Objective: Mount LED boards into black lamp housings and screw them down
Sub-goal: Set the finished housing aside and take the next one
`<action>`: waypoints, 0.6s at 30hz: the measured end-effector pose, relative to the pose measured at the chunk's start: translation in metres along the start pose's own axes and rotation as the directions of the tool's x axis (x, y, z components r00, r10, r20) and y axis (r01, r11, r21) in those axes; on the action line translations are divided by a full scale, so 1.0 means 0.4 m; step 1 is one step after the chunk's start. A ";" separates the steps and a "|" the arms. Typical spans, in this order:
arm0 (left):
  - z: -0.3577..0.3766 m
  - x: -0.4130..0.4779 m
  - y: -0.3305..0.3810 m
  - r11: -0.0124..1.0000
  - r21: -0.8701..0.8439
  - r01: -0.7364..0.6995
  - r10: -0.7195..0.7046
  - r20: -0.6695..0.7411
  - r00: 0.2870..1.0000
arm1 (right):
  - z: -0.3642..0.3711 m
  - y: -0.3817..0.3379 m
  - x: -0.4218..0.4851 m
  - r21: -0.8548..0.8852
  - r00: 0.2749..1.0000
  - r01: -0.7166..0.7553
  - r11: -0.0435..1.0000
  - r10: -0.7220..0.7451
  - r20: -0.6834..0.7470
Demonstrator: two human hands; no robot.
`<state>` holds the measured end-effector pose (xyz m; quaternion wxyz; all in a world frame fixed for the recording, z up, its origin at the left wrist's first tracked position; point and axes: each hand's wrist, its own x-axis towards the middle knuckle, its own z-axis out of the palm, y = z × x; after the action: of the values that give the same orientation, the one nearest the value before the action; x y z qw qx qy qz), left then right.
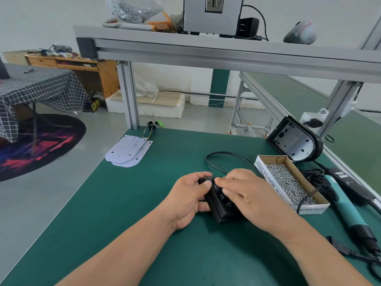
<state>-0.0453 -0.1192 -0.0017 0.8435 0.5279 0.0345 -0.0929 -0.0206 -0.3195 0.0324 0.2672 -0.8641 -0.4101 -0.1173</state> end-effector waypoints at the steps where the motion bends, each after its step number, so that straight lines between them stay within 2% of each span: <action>1: 0.000 -0.001 0.000 1.000 0.001 0.001 -0.001 -0.003 1.000 | -0.005 0.000 0.002 0.012 0.999 -0.027 1.000 0.026 0.021; 5: 0.001 0.000 0.001 1.000 0.014 0.005 -0.005 -0.003 1.000 | -0.013 -0.012 0.005 0.074 0.994 -0.095 0.993 0.090 0.066; 10: 0.000 -0.003 0.004 1.000 0.030 0.005 -0.005 0.011 1.000 | -0.010 -0.021 -0.001 0.046 0.990 -0.114 0.992 0.110 0.093; 18: -0.004 -0.001 0.016 0.999 -0.043 0.016 -0.015 0.028 1.000 | 0.002 0.003 -0.018 0.036 0.986 -0.132 0.991 0.127 0.111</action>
<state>-0.0443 -0.1150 0.0033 0.8543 0.5081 0.0290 -0.1058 -0.0243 -0.3242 0.0281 0.2701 -0.8881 -0.3694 -0.0435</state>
